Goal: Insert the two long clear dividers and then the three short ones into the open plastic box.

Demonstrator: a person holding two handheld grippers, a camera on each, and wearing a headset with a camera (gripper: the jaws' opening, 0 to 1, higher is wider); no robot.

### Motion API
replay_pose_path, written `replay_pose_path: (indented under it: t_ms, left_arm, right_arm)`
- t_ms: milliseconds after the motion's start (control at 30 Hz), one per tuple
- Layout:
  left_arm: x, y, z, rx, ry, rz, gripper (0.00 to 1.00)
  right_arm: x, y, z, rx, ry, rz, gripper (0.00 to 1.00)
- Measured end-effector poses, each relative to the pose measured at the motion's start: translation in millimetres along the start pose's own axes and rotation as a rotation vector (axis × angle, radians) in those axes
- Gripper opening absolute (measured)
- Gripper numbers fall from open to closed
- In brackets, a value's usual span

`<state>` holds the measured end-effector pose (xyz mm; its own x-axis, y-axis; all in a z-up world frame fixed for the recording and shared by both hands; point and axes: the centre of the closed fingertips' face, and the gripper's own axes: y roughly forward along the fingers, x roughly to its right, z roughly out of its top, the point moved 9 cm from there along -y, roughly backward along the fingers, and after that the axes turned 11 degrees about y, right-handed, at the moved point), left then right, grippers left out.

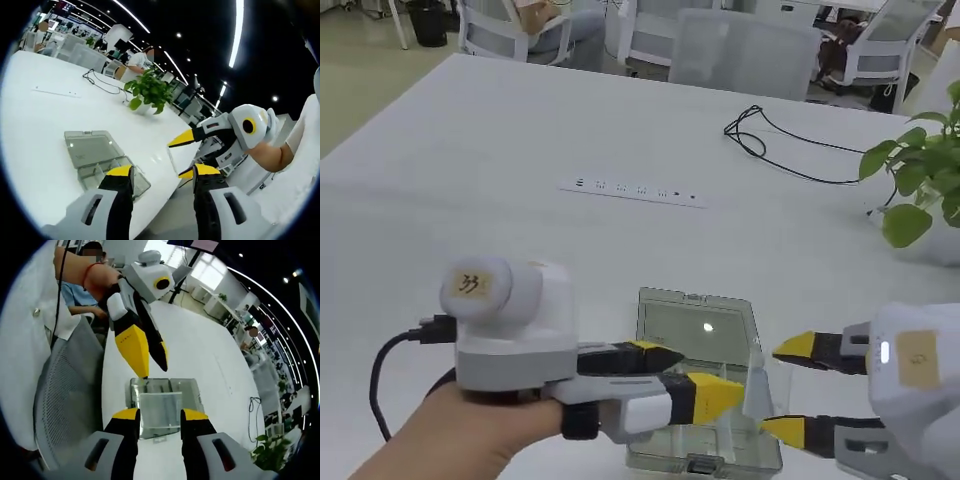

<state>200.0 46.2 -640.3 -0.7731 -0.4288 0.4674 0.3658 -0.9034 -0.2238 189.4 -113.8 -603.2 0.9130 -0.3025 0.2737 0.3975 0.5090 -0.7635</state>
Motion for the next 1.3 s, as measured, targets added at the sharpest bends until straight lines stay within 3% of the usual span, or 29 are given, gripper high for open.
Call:
replay_pose_path:
  t_ms: [367, 767, 1300]
  left_arm:
    - [8.7, 11.4, -5.0, 0.001, -0.063, -0.045, 0.22]
    - [7.9, 13.0, -7.7, -0.003, -0.085, -0.057, 0.07]
    - [8.9, 15.8, -10.4, -0.015, -0.099, -0.078, 0.0]
  right_arm:
    - [-10.1, 1.3, 16.8, 0.018, -0.037, 0.012, 0.33]
    - [-11.3, 1.9, 19.5, -0.004, -0.078, 0.004, 0.33]
    - [-11.6, 3.4, 20.3, -0.019, -0.097, 0.005, 0.33]
